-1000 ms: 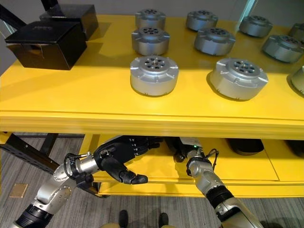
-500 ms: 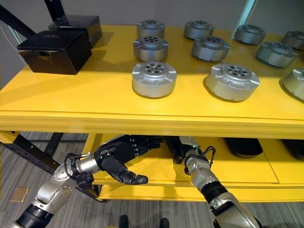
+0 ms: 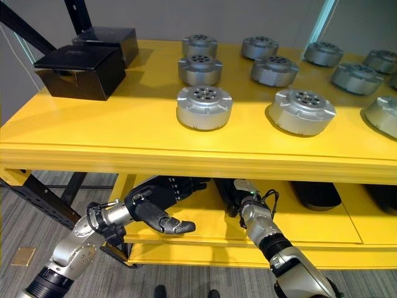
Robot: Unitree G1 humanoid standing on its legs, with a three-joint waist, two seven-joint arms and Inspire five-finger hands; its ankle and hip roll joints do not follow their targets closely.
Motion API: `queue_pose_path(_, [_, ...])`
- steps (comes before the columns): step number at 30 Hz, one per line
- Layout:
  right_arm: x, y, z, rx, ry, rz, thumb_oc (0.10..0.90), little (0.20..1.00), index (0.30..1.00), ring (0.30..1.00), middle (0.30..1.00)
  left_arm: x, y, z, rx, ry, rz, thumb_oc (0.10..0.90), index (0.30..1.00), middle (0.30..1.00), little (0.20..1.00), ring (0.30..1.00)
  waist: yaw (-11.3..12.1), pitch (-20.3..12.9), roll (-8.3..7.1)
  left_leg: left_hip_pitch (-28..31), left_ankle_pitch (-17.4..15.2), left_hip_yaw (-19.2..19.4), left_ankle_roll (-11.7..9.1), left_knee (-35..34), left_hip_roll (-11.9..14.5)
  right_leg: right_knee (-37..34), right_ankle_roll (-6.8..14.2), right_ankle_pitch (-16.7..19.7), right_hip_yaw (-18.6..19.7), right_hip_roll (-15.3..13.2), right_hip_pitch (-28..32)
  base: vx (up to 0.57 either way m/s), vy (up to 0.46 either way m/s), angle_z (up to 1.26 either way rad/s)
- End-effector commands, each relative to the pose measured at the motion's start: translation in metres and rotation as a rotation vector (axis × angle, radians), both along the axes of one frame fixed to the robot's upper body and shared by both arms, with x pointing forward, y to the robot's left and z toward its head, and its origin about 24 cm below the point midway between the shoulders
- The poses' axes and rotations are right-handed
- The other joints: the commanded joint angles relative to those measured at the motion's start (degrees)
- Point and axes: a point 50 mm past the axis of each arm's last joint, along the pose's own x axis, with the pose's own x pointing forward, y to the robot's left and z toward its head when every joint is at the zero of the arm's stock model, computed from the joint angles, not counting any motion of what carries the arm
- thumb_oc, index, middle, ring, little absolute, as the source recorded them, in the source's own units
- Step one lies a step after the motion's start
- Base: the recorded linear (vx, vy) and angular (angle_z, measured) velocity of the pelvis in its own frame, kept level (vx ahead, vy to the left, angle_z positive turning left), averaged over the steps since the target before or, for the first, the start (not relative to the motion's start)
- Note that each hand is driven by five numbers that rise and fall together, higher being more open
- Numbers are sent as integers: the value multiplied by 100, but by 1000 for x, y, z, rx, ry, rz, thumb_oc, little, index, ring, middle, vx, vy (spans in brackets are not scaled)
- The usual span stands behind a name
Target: Move parts from the plastic box to the shelf.
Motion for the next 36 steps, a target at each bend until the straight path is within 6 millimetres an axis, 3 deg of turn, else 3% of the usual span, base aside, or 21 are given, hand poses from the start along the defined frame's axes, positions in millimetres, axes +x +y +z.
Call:
queue_pose_path(1, [-9, -24, -12, -31, 82, -100, 400, 300, 300, 300, 300, 7, -10, 45, -136, -231, -28, 900, 1000, 1000, 1000, 1000, 51, -27, -9, 231, -693, 370, 33, -1, 243, 414, 376, -492, -15, -349, -37, 0, 0, 0])
queue_pose_path(11, [-18, -31, -14, -7, 58, -153, 400, 300, 300, 300, 300, 5, -8, 44, -126, -233, -13, 900, 1000, 1000, 1000, 1000, -53, -1, -21, 262, -724, 424, 57, 5, 257, 473, 377, -537, 76, -330, -49, 0, 0, 0])
queue_pose_path(12, [-18, -31, -14, -10, 52, -153, 465, 391, 391, 391, 391, 5, -8, 44, -126, -233, -12, 900, 1000, 1000, 1000, 1000, -56, 3, -20, 262, -725, 428, 59, 9, 258, 479, 376, -541, 76, -330, -50, 0, 0, 0])
queue_pose_path(13, [-18, -31, -14, -14, 38, -152, 682, 695, 695, 695, 695, 5, -8, 44, -124, -234, -11, 900, 1000, 1000, 1000, 1000, -59, 8, -18, 261, -726, 434, 61, 16, 259, 487, 375, -547, 76, -329, -51, 0, 0, 0])
queue_pose_path(14, [-18, -31, -13, -13, 31, -151, 825, 896, 896, 896, 896, 5, -8, 44, -124, -234, -11, 900, 1000, 1000, 1000, 1000, -59, 10, -16, 261, -726, 437, 61, 18, 260, 492, 374, -549, 74, -330, -52, 0, 0, 0])
queue_pose_path(15, [-15, -29, -10, 0, 8, -143, 900, 1000, 1000, 1000, 1000, 5, -9, 44, -124, -235, -11, 900, 1000, 1000, 1000, 1000, -60, 15, -9, 261, -731, 448, 61, 24, 263, 498, 366, -566, 67, -323, -49, 0, 0, 0])
queue_pose_path(27, [-13, -9, 8, 66, -83, -26, 900, 1000, 1000, 1000, 1000, 2, -3, 44, -111, -249, 15, 900, 1000, 1000, 1000, 1000, -154, 9, 18, 281, -737, 468, 68, 26, 250, 543, 334, -623, 81, -303, -41, 1, 1, 0])
queue_pose_path(36, [-12, -5, 16, 60, -146, -4, 900, 1000, 1000, 1000, 1000, 1, -3, 41, -106, -242, 23, 900, 1000, 1000, 1000, 1000, -196, -4, 26, 281, -747, 480, 69, 25, 246, 538, 332, -635, 101, -303, -47, 10, 3, -4])
